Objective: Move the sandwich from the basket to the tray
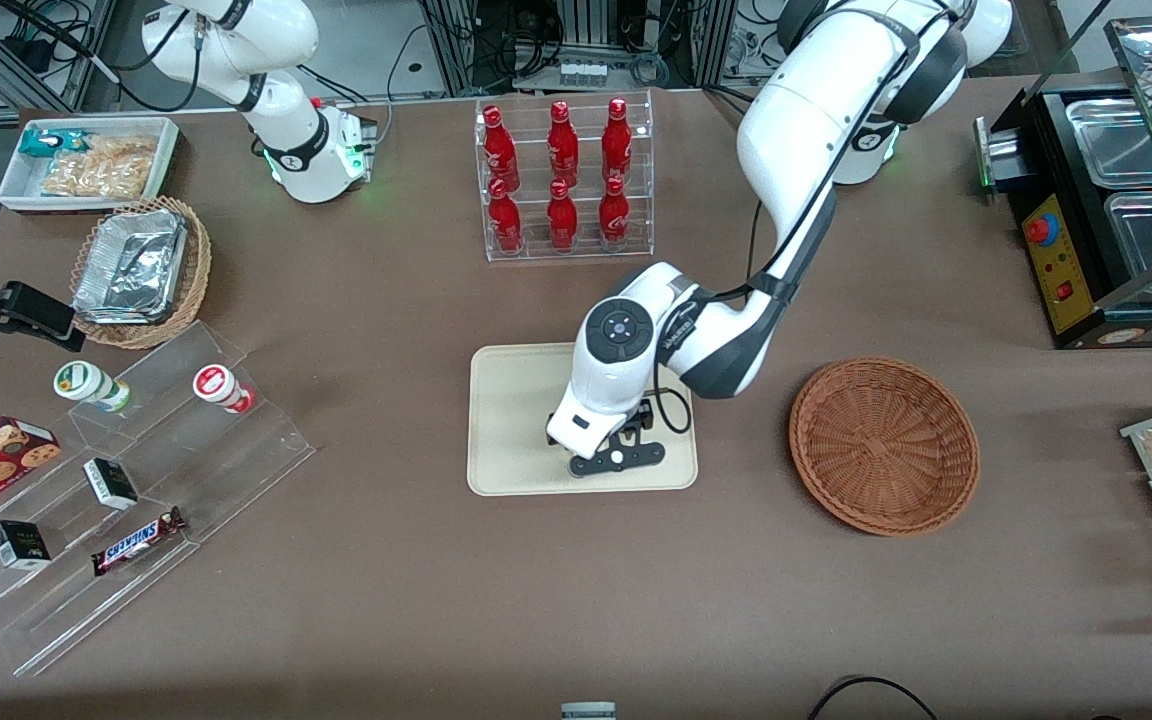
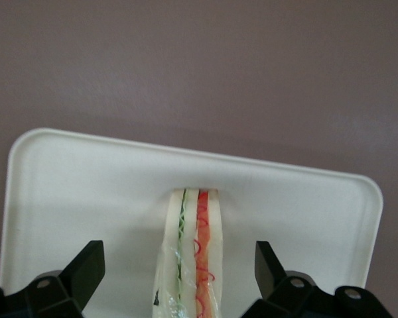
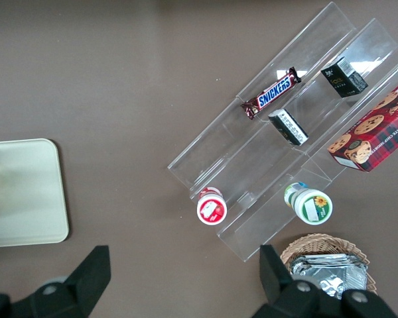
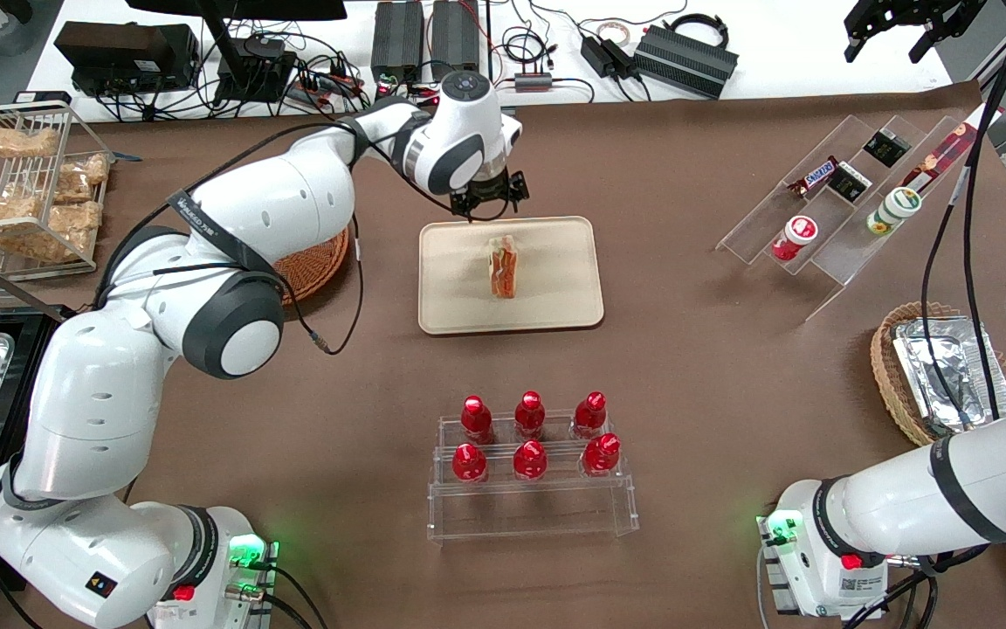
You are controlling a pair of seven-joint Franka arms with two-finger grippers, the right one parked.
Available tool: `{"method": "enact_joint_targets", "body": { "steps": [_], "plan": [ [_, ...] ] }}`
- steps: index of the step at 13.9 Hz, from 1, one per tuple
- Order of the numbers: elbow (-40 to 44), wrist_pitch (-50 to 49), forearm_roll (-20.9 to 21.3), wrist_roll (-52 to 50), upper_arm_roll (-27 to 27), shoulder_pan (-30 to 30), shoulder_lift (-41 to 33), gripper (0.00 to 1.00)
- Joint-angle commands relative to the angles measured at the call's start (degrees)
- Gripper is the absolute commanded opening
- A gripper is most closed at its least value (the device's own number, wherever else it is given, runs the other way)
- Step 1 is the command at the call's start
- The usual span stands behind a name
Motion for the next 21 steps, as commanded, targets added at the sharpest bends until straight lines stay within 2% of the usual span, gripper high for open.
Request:
{"method": "enact_joint_targets", "body": {
  "steps": [1, 5, 8, 11, 18, 21],
  "plan": [
    [-3.5, -6.9, 0.7, 0.6, 1.0, 3.9, -7.6, 1.00],
    [-11.6, -9.9, -2.5, 13.7, 0.8, 13.2, -17.1, 1.00],
    [-13.3, -21.8, -2.8, 26.4, 0.8, 21.1, -23.0, 1.00],
    [-12.8, -31.2, -6.1, 38.0, 0.9, 29.4, -28.1, 1.00],
    [-13.4, -48.3, -5.3, 42.9, 1.4, 34.0, -43.0, 1.00],
    [-15.2, -48.9, -5.3, 45.1, -3.5, 38.7, -47.2, 1.00]
  ]
}}
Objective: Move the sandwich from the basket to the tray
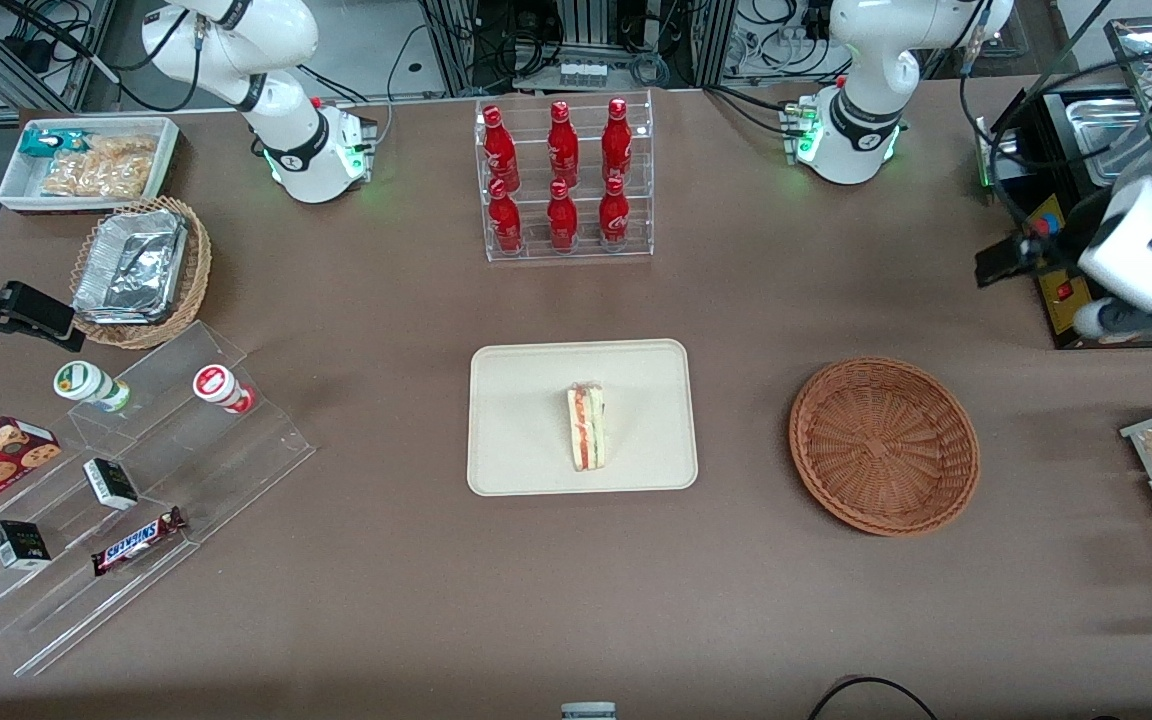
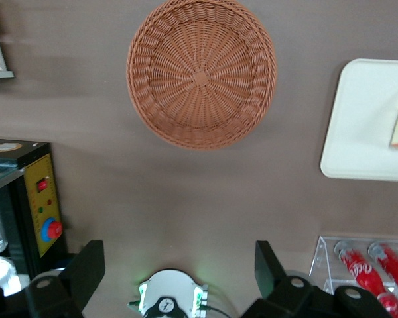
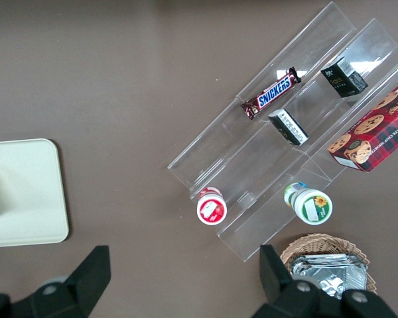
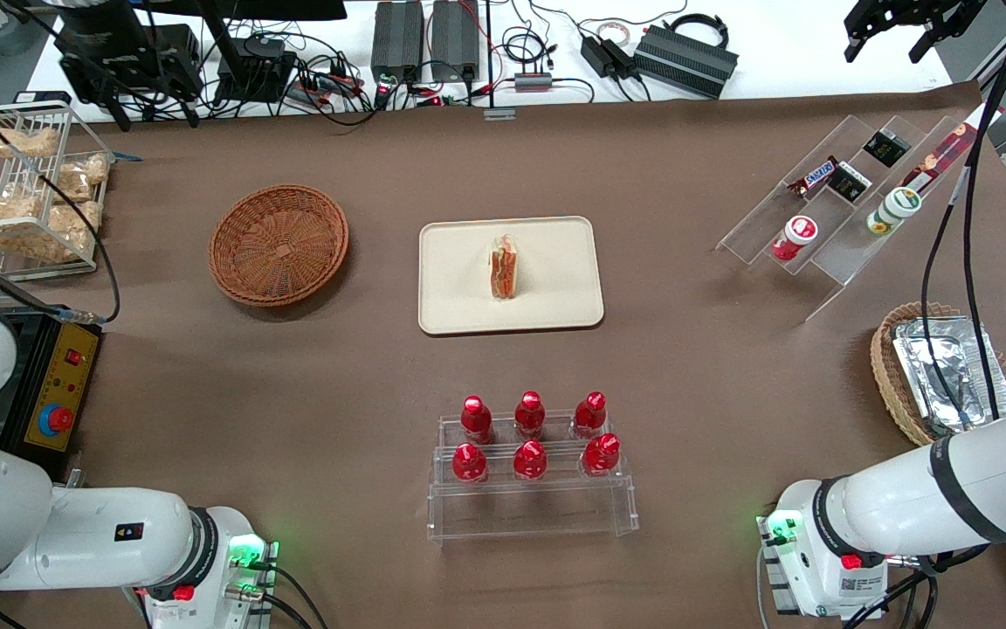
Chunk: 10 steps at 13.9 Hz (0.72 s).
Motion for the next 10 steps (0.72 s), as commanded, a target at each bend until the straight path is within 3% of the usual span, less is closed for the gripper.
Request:
{"method": "enact_joint_targets", "body": {
  "steps": [1, 4, 8, 10],
  "plan": [
    [-4.8, 0.7, -0.1, 1.9, -4.6, 3.5, -4.4, 1.00],
    [-13.2, 4.9, -0.4, 2.1, -8.3, 7.2, -10.1, 1.00],
    [-9.3, 6.3, -0.1, 2.2, -8.6, 6.9, -6.9, 1.00],
    [-7.7, 5.9, 2.0, 2.2, -8.9, 6.6, -5.6, 1.00]
  ]
}}
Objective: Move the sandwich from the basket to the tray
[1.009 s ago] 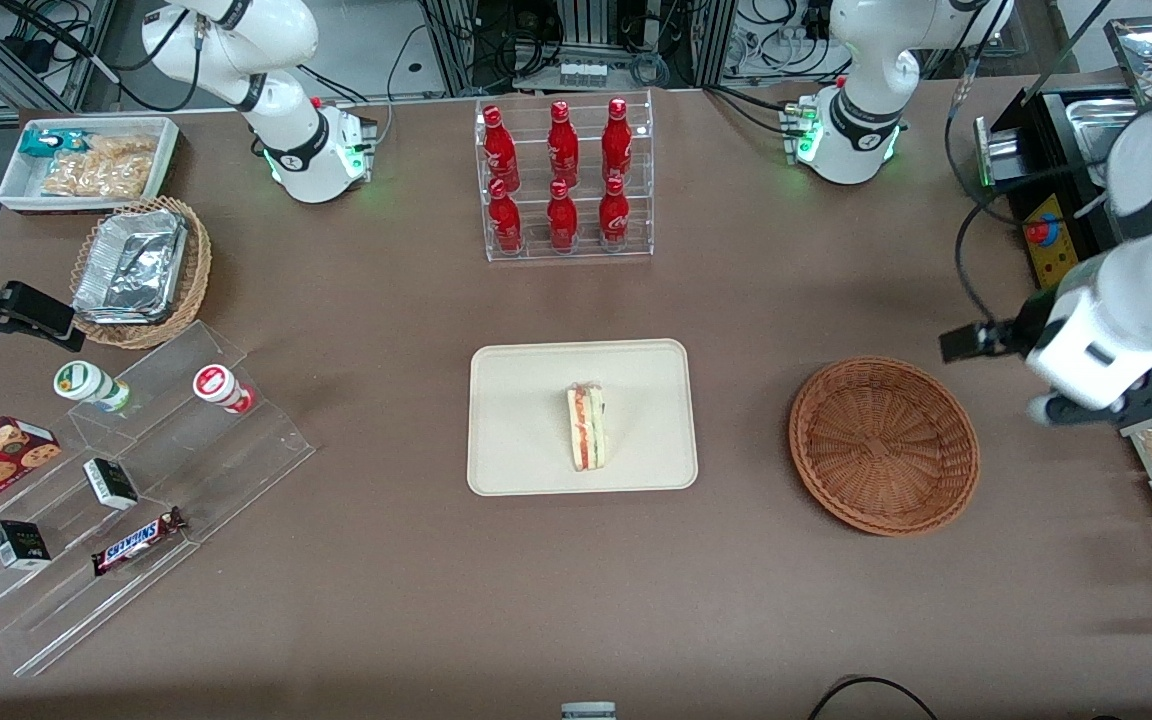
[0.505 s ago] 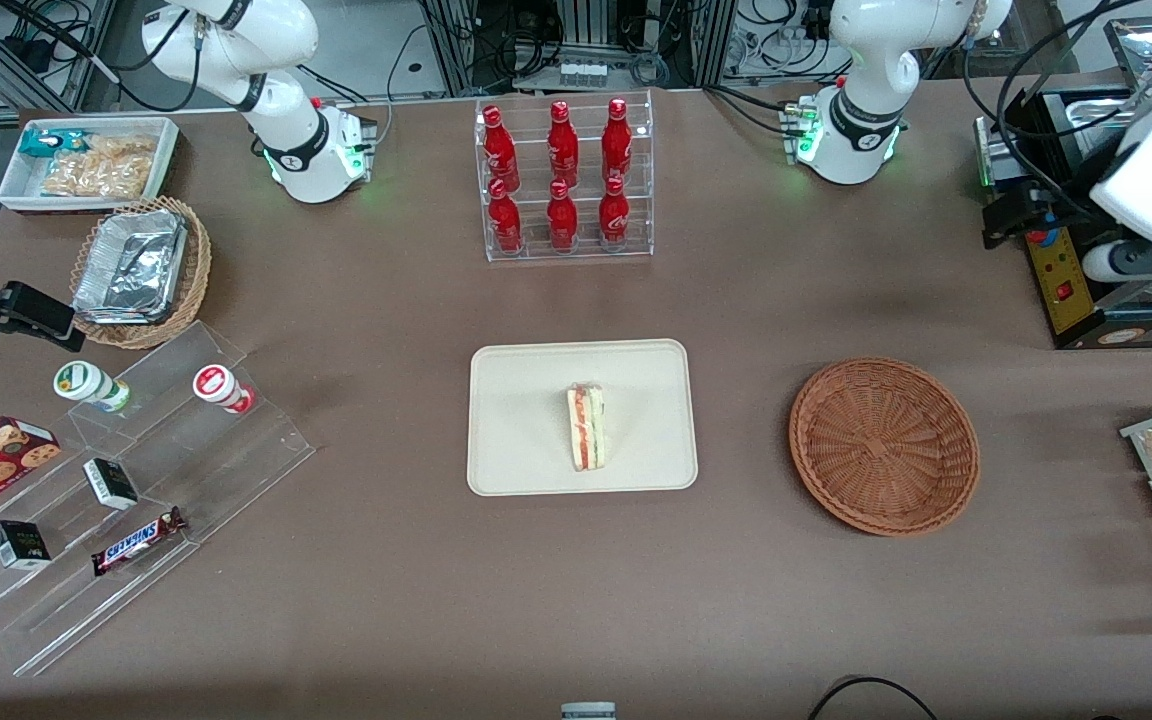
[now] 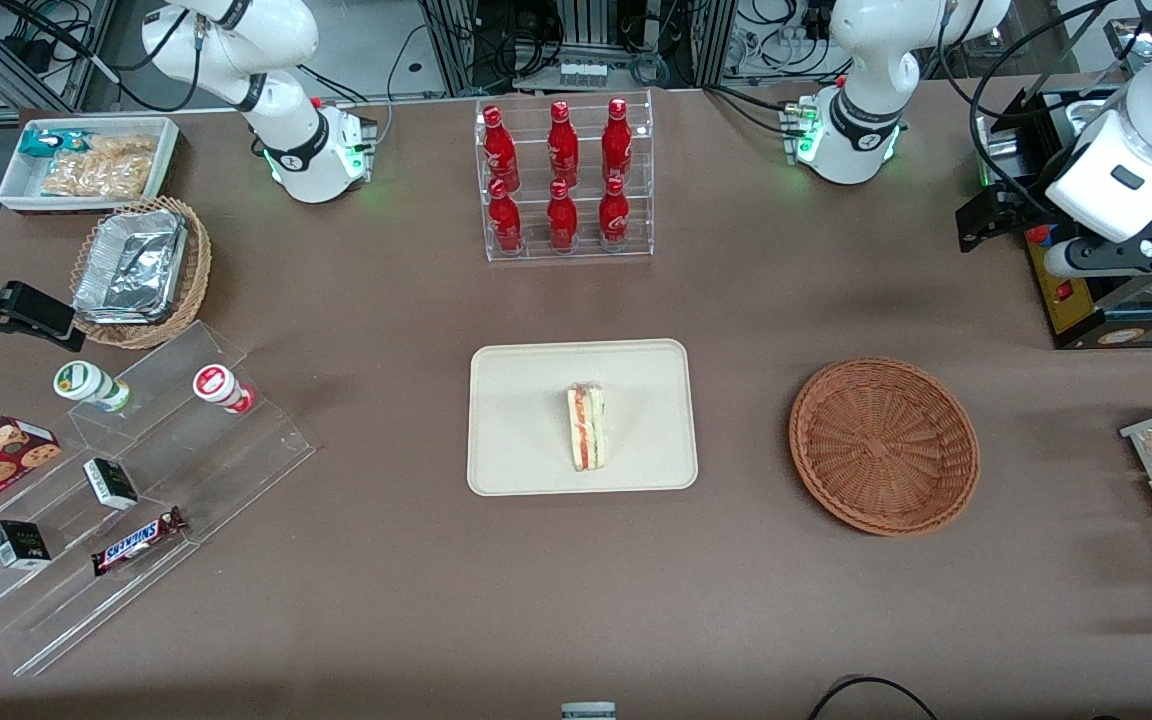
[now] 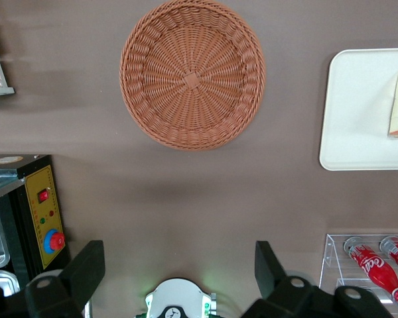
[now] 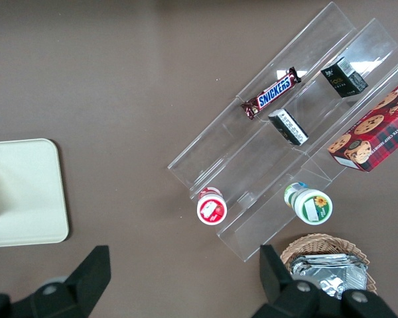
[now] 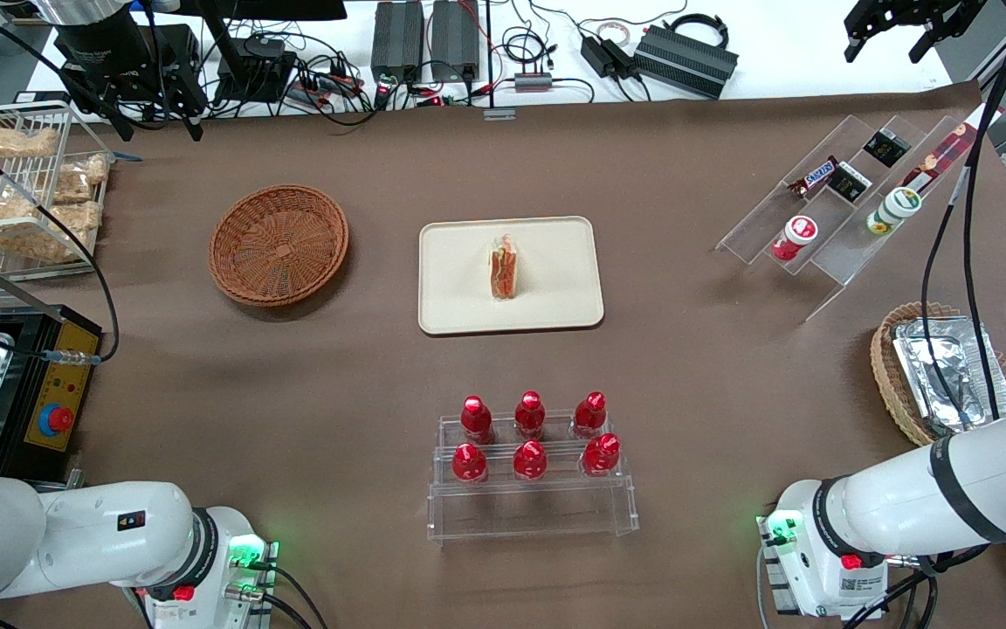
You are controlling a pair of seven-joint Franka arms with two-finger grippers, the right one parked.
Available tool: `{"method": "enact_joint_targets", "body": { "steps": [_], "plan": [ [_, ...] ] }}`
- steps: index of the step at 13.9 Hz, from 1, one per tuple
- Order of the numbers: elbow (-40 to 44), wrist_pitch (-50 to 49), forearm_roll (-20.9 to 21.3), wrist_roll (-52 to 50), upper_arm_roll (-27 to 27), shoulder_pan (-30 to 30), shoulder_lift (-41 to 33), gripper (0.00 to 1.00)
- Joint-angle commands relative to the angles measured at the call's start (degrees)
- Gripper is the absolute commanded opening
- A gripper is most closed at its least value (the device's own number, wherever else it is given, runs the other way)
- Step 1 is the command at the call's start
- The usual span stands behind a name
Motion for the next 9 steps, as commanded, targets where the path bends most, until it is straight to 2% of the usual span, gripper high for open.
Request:
{"method": "enact_joint_targets", "body": {
  "steps": [1, 5, 9],
  "plan": [
    [2.8, -0.2, 2.4, 1.0, -1.3, 0.9, 1.7, 1.00],
    [2.8, -0.4, 2.4, 7.3, -1.4, 0.9, 2.3, 1.00],
    [3.2, -0.4, 2.2, 7.1, -1.3, 1.0, 2.3, 1.00]
  ]
}}
